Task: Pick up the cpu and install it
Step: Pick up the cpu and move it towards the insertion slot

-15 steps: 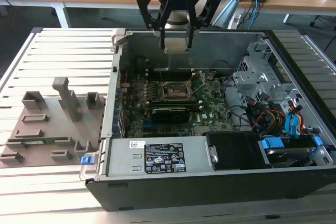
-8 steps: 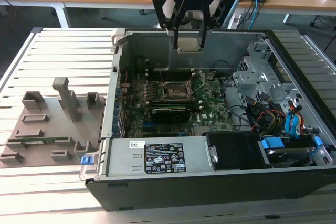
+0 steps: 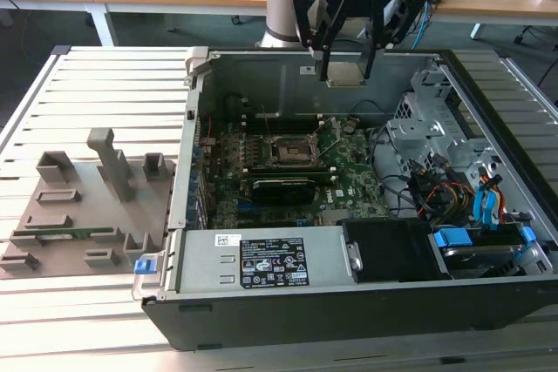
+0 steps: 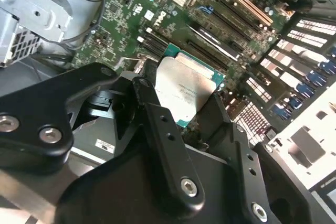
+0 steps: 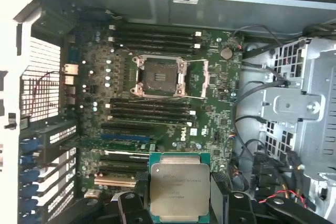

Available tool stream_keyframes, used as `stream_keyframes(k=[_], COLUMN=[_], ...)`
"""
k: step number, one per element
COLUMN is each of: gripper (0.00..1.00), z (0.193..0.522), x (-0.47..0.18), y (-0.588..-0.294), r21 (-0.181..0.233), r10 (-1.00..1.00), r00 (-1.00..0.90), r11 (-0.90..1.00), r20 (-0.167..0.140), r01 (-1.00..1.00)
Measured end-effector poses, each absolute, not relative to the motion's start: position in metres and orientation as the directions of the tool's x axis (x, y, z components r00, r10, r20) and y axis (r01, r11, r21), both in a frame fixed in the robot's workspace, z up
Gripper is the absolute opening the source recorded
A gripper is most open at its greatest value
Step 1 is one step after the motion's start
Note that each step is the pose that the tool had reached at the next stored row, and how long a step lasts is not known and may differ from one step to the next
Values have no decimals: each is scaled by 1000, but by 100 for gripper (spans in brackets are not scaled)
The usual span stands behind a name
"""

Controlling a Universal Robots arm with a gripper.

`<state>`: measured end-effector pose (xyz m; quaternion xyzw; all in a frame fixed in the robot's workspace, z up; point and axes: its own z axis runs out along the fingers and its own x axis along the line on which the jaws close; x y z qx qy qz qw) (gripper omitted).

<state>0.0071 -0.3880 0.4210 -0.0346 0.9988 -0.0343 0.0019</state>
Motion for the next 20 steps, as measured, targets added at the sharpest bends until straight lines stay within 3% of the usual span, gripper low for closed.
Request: stream_keyframes(k=[3, 6, 20], gripper=[55, 55, 55], z=[416, 411, 383], x=[15, 15, 16], y=[-388, -386, -370], r21=[-61, -22, -19], r10=[-69, -69, -69], r00=[-998, -998, -998], r11=[996, 997, 997], r20=[-1, -3, -3], r01=[-69, -69, -69])
